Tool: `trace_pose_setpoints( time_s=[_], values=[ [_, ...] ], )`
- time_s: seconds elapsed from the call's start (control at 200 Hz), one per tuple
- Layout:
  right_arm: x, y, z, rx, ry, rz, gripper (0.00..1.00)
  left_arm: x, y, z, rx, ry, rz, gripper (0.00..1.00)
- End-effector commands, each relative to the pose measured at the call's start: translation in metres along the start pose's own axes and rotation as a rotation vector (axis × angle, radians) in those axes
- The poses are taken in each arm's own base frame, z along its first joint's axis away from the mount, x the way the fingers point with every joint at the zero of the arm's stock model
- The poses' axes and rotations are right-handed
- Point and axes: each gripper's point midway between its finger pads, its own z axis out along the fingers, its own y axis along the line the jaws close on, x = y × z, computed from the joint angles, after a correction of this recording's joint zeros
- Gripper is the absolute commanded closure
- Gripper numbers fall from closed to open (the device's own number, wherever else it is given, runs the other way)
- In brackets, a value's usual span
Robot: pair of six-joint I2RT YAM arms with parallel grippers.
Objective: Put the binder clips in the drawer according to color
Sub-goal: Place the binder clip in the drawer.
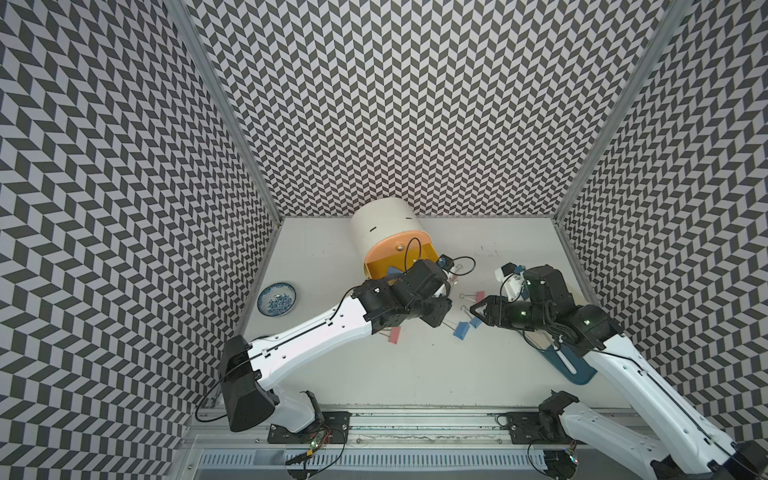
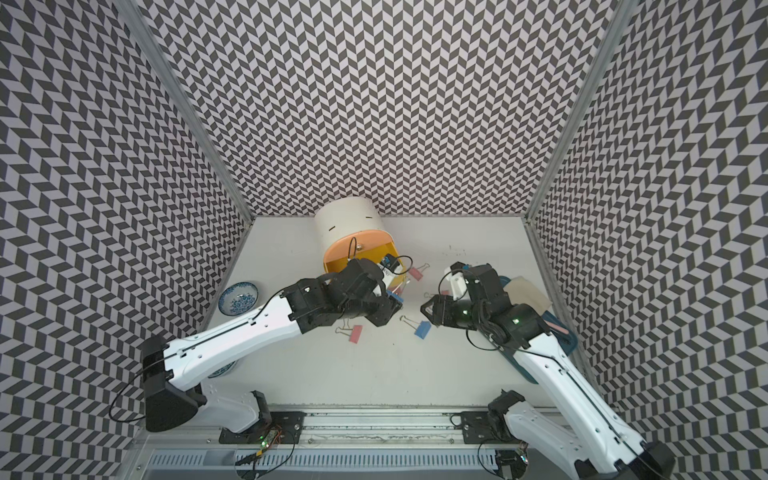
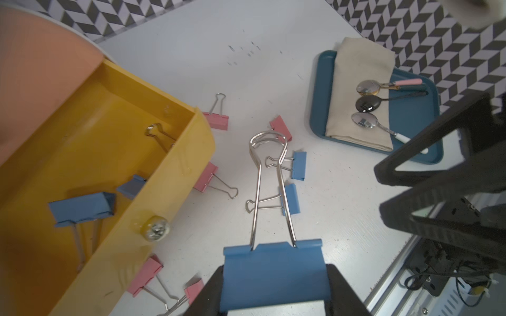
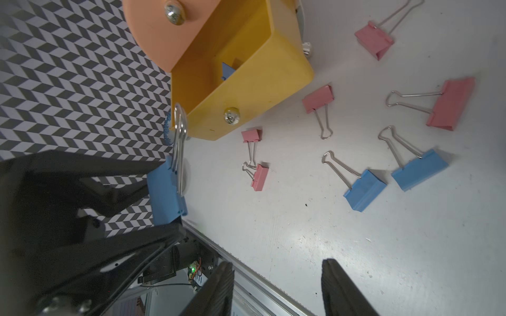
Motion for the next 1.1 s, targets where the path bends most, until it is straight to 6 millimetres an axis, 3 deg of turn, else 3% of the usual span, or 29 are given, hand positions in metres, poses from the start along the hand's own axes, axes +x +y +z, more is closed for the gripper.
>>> trace_pose_setpoints(
  time_s=[0.0, 0.26, 0.531, 0.886, 1.092],
  values=[
    [-0.024, 0.041, 0.000, -0.165, -0.039, -0.079, 0.45, -0.011, 0.021, -0.019, -0.025, -0.018, -0.006, 0.53],
    [-0.051, 0.069, 0.013, -0.265, -0.036, -0.079, 0.45, -0.014, 0.087, -0.026, -0.124, -0.020, -0.083, 0.53],
    [-0.066, 0.080, 0.021, -0.291, -0.037, -0.081, 0.45, 0.006, 0.142, -0.015, -0.218, 0.019, -0.167, 0.53],
    [-0.062, 0.074, 0.026, -0.279, -0.030, -0.068, 0.46, 0.007, 0.155, -0.003, -0.244, 0.009, -0.230, 0.48],
    [-0.061, 0.071, 0.026, -0.267, -0.030, -0.069, 0.46, 0.000, 0.158, -0.002, -0.256, -0.005, -0.238, 0.36]
  ],
)
